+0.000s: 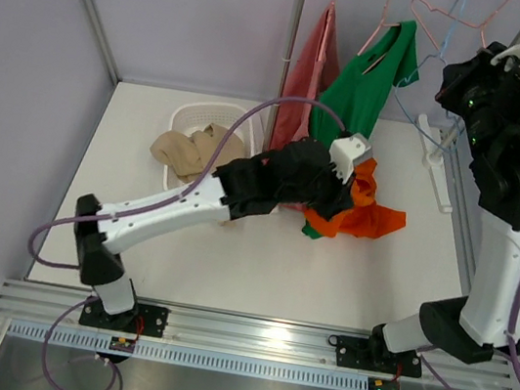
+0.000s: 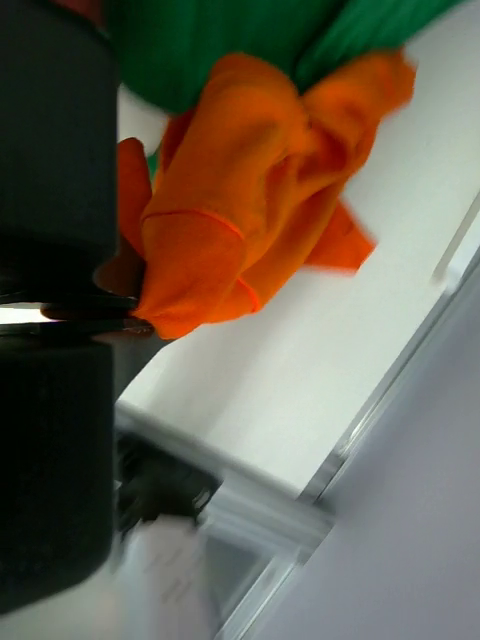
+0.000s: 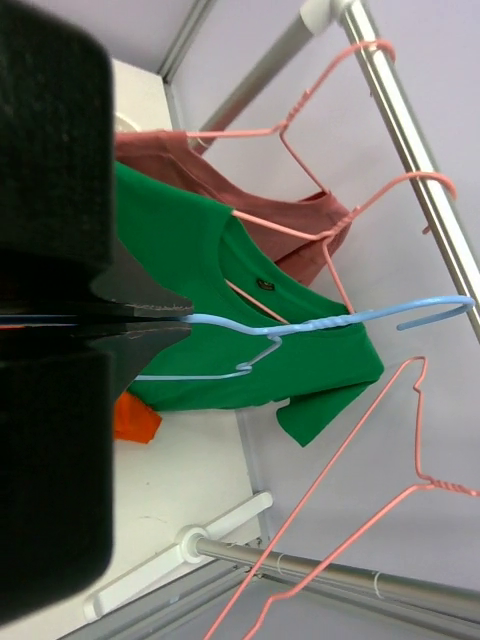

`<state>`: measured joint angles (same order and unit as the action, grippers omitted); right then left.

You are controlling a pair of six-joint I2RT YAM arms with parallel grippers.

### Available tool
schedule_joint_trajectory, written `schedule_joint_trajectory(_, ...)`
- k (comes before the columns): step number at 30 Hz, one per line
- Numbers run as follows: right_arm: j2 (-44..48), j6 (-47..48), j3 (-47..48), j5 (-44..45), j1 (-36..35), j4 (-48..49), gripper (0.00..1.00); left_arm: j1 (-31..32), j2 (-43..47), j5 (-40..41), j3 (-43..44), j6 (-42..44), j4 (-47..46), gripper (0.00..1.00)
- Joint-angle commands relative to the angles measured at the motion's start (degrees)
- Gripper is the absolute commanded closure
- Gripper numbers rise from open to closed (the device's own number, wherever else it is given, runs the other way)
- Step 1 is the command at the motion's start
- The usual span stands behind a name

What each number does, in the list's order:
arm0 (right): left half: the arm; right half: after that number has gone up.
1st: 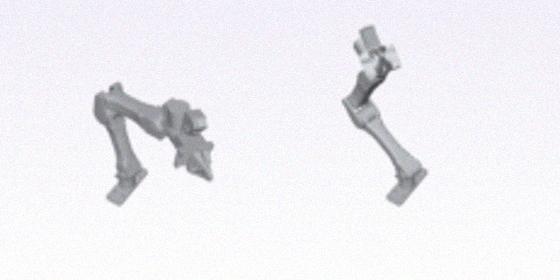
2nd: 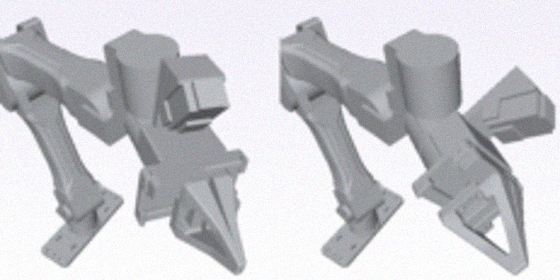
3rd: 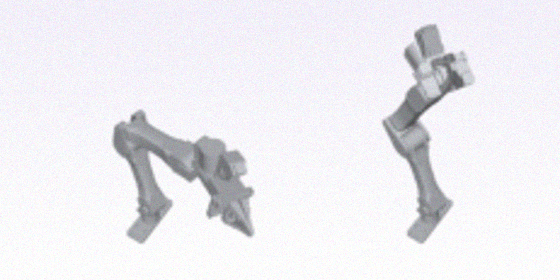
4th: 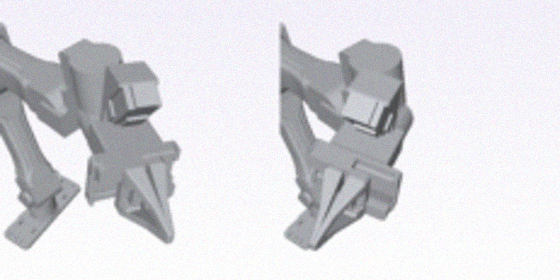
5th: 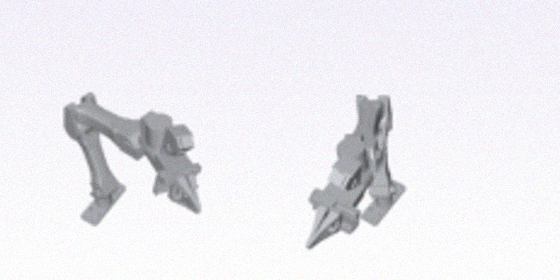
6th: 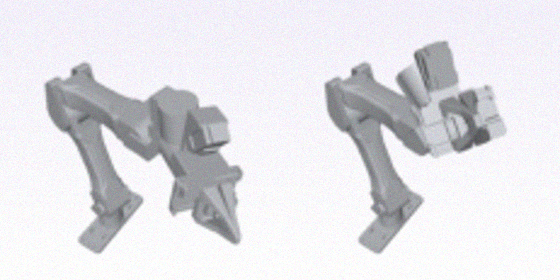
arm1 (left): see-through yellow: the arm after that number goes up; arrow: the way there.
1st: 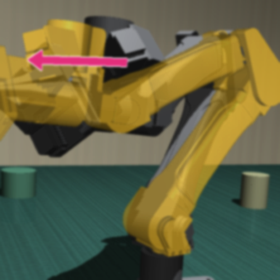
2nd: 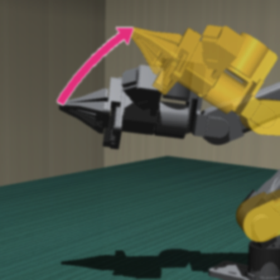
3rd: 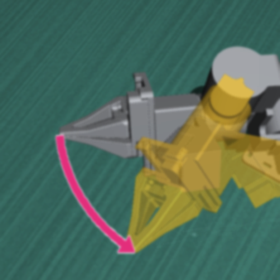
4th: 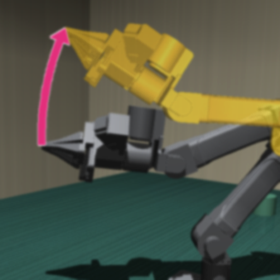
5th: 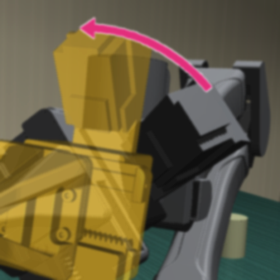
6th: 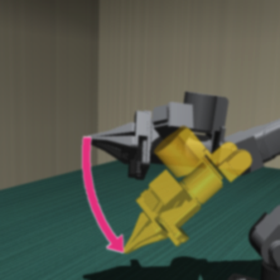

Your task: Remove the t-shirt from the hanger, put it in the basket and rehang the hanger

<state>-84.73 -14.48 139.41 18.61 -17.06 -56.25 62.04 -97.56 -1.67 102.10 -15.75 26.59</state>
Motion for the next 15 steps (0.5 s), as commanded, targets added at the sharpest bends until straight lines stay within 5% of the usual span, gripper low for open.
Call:
schedule_joint_trajectory(1,-4.29,3.84,5.68,-0.15,1.41,2.64,1.0,2.03,13.52,-7.82,-1.38,-4.11,0.63,1.0)
schedule_joint_trajectory(12,-5.45,6.83,2.52,0.37,1.85,10.81,1.0,3.44,30.14,4.3,9.24,2.56,16.56,0.97)
schedule_joint_trajectory(15,-5.8,7.97,3.41,0.72,1.86,11.95,1.0,3.44,32.51,13.23,11.96,5.63,16.92,0.98)
